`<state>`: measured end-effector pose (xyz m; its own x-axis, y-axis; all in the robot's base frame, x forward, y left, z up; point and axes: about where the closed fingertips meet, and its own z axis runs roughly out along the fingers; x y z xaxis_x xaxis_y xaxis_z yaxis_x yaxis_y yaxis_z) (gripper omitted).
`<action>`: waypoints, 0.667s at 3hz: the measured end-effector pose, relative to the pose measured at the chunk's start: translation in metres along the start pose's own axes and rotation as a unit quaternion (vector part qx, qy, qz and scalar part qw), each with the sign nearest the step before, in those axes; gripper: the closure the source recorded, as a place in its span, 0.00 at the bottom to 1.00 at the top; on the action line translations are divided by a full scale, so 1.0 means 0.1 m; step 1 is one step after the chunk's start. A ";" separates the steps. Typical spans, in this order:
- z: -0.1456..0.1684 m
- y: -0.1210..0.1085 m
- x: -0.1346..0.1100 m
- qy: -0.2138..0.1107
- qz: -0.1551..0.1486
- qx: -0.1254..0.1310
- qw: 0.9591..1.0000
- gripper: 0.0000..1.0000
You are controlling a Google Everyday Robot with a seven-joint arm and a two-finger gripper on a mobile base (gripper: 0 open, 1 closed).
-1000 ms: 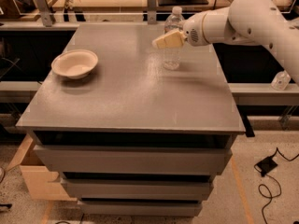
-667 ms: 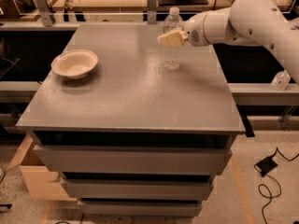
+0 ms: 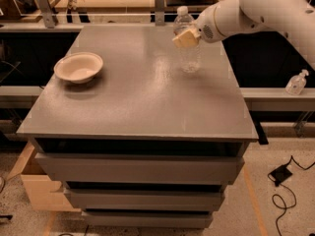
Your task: Knock water bottle over
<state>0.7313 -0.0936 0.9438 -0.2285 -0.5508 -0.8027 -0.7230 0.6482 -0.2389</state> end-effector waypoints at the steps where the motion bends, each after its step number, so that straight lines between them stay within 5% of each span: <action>1: -0.09 -0.02 0.05 0.077 -0.057 0.007 0.995 1.00; 2: -0.06 0.08 0.09 0.138 -0.118 -0.020 0.983 1.00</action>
Offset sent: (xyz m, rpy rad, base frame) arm -0.0241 -0.0040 -0.0119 -0.5857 0.1375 0.2411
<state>0.7198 -0.0967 0.9378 -0.2152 -0.8089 -0.5471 -0.8010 0.4667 -0.3749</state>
